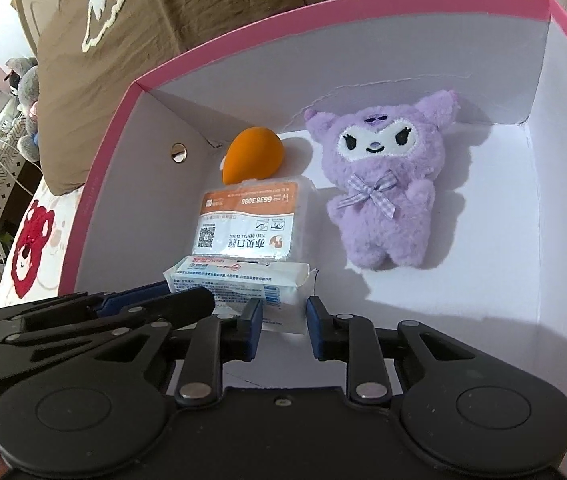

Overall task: Organize objects
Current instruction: 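Lower the soap box into the pink box beside the card case, then open the left gripper and withdraw it from the pink box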

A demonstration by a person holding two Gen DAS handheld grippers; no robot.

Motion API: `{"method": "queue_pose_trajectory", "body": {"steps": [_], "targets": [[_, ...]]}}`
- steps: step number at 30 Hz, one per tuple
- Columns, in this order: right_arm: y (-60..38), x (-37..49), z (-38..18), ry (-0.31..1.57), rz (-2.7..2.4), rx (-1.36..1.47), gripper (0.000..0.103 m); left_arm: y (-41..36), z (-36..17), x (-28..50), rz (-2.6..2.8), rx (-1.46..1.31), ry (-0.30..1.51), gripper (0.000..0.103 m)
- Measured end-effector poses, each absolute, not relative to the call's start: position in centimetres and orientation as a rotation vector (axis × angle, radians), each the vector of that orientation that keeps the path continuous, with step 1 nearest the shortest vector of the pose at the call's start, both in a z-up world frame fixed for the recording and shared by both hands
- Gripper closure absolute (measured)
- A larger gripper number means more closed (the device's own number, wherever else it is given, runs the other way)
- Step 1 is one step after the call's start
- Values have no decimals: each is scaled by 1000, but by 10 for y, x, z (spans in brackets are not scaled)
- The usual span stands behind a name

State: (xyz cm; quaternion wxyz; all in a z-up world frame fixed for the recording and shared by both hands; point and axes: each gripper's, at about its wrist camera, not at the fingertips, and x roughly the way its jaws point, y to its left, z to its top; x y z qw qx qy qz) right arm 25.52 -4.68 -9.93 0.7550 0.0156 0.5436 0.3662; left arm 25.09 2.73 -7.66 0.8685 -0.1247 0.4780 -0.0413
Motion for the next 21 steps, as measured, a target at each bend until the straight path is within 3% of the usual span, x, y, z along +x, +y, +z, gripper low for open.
{"method": "queue_pose_trajectory", "body": {"steps": [11,21], "targets": [[-47,251,-101,1189,780,39,76,35,-67,245,-86,-334,979,73],[-68,215,-56,994,853,-94,73,40,-29,228,-93,-343,966,64]]}}
